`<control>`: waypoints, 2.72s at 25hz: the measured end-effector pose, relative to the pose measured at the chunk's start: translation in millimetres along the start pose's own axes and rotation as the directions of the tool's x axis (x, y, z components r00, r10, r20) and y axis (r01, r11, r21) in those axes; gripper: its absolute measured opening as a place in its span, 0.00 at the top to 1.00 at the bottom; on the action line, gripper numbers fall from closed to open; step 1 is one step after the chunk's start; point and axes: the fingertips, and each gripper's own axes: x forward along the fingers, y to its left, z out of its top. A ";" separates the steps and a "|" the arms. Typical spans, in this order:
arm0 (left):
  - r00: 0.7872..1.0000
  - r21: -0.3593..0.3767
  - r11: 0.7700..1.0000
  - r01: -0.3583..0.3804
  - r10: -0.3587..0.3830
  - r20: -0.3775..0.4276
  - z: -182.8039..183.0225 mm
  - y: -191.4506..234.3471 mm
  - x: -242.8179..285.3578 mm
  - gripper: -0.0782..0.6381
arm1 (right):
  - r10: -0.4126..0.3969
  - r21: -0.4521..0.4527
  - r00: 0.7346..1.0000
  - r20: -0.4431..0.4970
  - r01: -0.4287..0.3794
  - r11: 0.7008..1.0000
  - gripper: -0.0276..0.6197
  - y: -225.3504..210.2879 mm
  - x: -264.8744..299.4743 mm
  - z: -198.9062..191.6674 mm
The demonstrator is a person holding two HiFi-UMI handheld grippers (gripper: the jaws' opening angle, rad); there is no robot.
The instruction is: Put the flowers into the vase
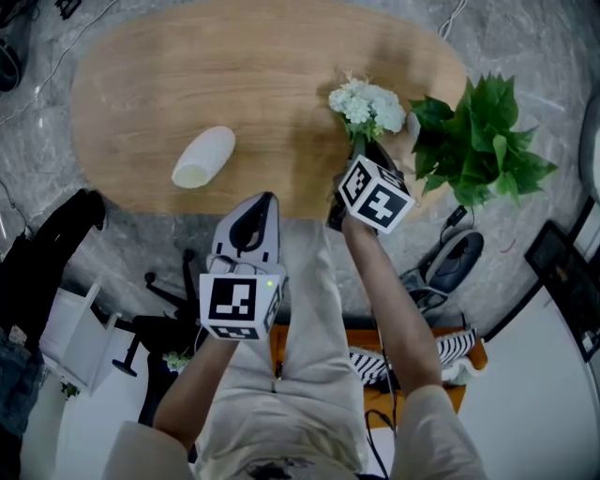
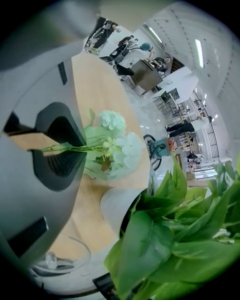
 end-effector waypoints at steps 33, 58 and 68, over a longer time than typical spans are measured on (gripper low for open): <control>0.996 0.085 0.996 0.009 -0.016 0.085 -26.8 34.6 -74.1 0.88 | 0.387 -0.241 0.849 0.360 -0.316 0.918 0.93 103.8 -136.9 14.4; 0.982 -0.049 0.996 -0.078 0.085 0.170 -37.9 62.6 -100.7 0.88 | 0.718 -0.586 0.538 0.441 -0.433 0.685 0.93 208.5 -220.3 34.1; 0.974 -0.092 0.990 -0.104 0.120 0.193 -37.8 84.6 -122.5 0.88 | 0.793 -0.655 0.436 0.425 -0.457 0.602 0.93 256.2 -254.6 32.5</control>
